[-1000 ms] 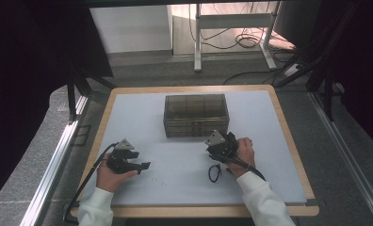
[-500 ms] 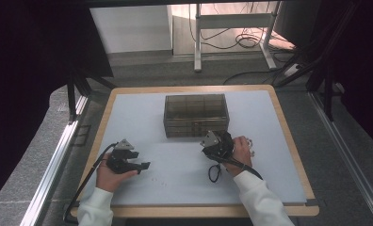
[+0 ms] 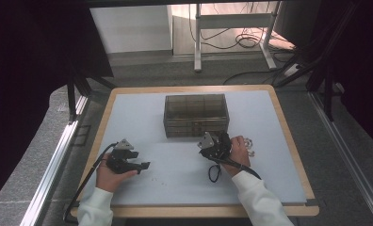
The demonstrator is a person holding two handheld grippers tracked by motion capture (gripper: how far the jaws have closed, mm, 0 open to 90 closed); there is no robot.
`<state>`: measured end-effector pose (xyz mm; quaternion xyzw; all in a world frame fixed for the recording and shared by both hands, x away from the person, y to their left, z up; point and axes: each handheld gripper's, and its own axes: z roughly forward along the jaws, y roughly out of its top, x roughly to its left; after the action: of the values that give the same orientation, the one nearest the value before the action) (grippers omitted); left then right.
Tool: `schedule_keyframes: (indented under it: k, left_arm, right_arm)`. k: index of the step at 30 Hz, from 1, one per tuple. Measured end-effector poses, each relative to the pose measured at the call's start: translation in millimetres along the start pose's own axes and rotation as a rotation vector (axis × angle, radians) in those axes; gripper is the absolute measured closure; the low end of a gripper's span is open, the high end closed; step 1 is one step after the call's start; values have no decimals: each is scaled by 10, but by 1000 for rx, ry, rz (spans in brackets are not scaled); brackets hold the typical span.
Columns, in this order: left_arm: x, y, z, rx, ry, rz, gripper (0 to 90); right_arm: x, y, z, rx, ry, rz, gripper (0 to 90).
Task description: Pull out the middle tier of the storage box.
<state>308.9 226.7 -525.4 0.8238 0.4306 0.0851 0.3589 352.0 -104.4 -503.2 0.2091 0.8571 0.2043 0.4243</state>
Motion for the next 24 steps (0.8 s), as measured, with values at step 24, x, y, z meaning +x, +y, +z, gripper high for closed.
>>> schedule_keyframes:
  k: [24]
  left_arm:
    - [-1, 0, 0, 1, -1, 0, 289]
  right_arm:
    - [60, 72, 16, -3, -20, -41, 435]
